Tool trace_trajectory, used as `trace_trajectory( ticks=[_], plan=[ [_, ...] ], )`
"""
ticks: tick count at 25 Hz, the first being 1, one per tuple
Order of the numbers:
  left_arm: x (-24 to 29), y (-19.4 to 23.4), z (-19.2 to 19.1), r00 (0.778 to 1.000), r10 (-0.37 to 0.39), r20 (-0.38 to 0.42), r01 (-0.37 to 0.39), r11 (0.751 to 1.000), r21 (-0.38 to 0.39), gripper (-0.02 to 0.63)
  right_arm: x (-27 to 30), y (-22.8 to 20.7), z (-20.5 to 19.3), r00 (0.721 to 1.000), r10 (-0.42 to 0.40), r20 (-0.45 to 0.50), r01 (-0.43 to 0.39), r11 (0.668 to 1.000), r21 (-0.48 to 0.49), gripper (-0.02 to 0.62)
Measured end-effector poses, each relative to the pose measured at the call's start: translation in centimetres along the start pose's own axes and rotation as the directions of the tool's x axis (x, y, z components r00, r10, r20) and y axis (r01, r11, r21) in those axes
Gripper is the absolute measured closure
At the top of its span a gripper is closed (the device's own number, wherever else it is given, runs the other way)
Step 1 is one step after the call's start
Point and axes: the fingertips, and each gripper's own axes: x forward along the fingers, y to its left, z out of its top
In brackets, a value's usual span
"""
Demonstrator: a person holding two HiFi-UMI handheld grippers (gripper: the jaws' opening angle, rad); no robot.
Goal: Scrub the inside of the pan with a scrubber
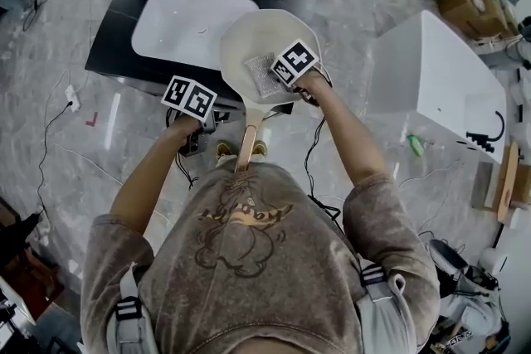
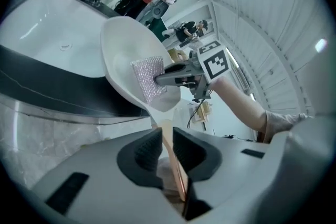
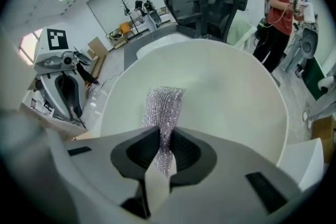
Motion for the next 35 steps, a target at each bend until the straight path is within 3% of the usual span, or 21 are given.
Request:
trace_trajectory(
  ticks=[2, 5, 8, 11, 15, 19, 23, 25, 28, 35],
  plan=[
    [-1.3, -0.6, 0.9, 0.998, 0.023, 0.055, -0.026, 0.999, 0.045, 0.588, -1.3, 0.4, 0.3, 0.998, -0.004, 0.067, 0.002, 1.0, 0.025, 0.517],
    [-3.2, -1.7, 3.1, 0.984, 0.064, 0.165, -0.085, 0.989, 0.12, 0.589, -3.5, 1.0, 0.8, 0.981, -0.039, 0.19, 0.026, 0.997, 0.068, 0.517],
    [-5.1, -2.9, 6.1, 0.94, 0.105, 0.323, -0.168, 0.971, 0.173, 0.589, -6.5, 1.7, 1.7, 0.931, -0.091, 0.354, 0.043, 0.989, 0.143, 0.517],
    [-7.1, -4.0, 8.4, 0.865, 0.132, 0.484, -0.263, 0.941, 0.214, 0.589, -9.9, 2.9, 2.9, 0.844, -0.155, 0.514, 0.056, 0.978, 0.203, 0.517],
    [-9.1, -5.4, 10.1, 0.751, 0.159, 0.641, -0.407, 0.875, 0.26, 0.589, -14.0, 4.4, 3.6, 0.695, -0.268, 0.667, 0.131, 0.959, 0.249, 0.517],
    [-10.7, -6.1, 10.6, 0.641, 0.171, 0.748, -0.552, 0.78, 0.295, 0.589, -16.6, 6.5, 4.2, 0.556, -0.346, 0.756, 0.236, 0.938, 0.255, 0.517],
    [-11.4, -7.1, 10.9, 0.528, 0.154, 0.835, -0.691, 0.649, 0.317, 0.589, -18.6, 7.5, 3.8, 0.423, -0.385, 0.821, 0.314, 0.911, 0.265, 0.517],
    [-11.5, -7.3, 11.0, 0.487, 0.139, 0.862, -0.726, 0.613, 0.312, 0.589, -19.2, 7.4, 3.3, 0.369, -0.398, 0.84, 0.318, 0.903, 0.288, 0.517],
    [-11.2, -7.2, 11.2, 0.473, 0.13, 0.871, -0.724, 0.62, 0.301, 0.589, -19.6, 6.9, 2.7, 0.335, -0.42, 0.843, 0.298, 0.896, 0.328, 0.517],
    [-11.2, -7.3, 10.6, 0.464, 0.139, 0.875, -0.74, 0.603, 0.297, 0.589, -19.8, 7.0, 2.4, 0.313, -0.461, 0.831, 0.301, 0.878, 0.373, 0.517]
  ],
)
